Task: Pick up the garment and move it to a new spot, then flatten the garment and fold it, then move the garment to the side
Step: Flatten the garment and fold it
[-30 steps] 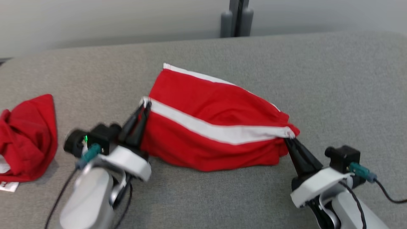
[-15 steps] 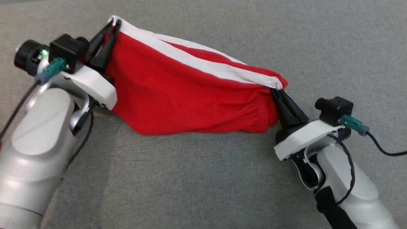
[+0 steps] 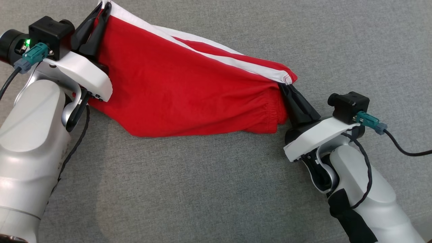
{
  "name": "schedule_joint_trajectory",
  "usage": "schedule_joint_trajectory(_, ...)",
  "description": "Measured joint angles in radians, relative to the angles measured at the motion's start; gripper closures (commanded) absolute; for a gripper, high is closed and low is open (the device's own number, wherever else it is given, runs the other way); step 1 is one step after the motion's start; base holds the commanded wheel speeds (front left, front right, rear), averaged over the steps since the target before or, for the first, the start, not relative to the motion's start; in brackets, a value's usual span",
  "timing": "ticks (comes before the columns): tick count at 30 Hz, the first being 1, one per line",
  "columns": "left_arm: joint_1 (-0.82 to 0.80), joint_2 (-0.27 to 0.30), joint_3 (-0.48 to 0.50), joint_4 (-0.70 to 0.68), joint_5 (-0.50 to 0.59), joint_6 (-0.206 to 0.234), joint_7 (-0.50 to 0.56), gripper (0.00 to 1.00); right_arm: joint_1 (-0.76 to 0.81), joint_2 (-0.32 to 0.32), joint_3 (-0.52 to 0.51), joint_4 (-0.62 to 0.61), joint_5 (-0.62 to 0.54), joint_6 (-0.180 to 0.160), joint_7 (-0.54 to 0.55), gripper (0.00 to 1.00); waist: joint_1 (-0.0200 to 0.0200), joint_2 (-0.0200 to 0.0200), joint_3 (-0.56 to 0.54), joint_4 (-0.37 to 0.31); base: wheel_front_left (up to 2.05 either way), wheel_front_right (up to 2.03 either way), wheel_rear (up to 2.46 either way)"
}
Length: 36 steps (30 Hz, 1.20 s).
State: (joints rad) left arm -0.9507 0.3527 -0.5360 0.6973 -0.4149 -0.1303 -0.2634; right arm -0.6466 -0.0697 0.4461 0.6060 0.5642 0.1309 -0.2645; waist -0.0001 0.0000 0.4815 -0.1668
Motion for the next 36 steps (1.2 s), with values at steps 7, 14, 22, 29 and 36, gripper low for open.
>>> schedule_joint_trajectory(7,0.017,-0.041,0.06,0.02,0.052,0.0,0.0,1.0,0.014,-0.001,-0.023,-0.007,-0.014,0.0,0.0,1.0,0.0,0.0,0.0,0.001,0.0,0.0,0.0)
schedule_joint_trajectory(14,0.007,-0.07,0.082,0.063,0.082,0.0,0.0,1.0,0.021,0.002,-0.031,-0.023,-0.028,0.0,0.0,1.0,0.0,0.0,0.011,-0.007,0.0,0.0,0.0)
schedule_joint_trajectory(22,-0.021,-0.081,0.137,0.169,0.132,0.023,0.0,1.0,0.009,0.011,-0.031,-0.036,-0.037,0.0,0.0,1.0,0.0,0.0,0.034,-0.028,0.0,0.0,0.0)
schedule_joint_trajectory(29,-0.06,-0.091,0.163,0.212,0.162,0.043,0.0,1.0,-0.015,0.015,-0.024,-0.044,-0.039,0.0,0.0,1.0,0.0001,0.0,0.054,-0.036,0.0,0.0,0.0)
schedule_joint_trajectory(36,-0.079,-0.104,0.178,0.261,0.179,0.064,0.0,0.53,-0.031,0.017,-0.015,-0.057,-0.036,0.0,0.0,0.29,0.0,0.0,0.069,-0.041,0.0,0.0,0.0)
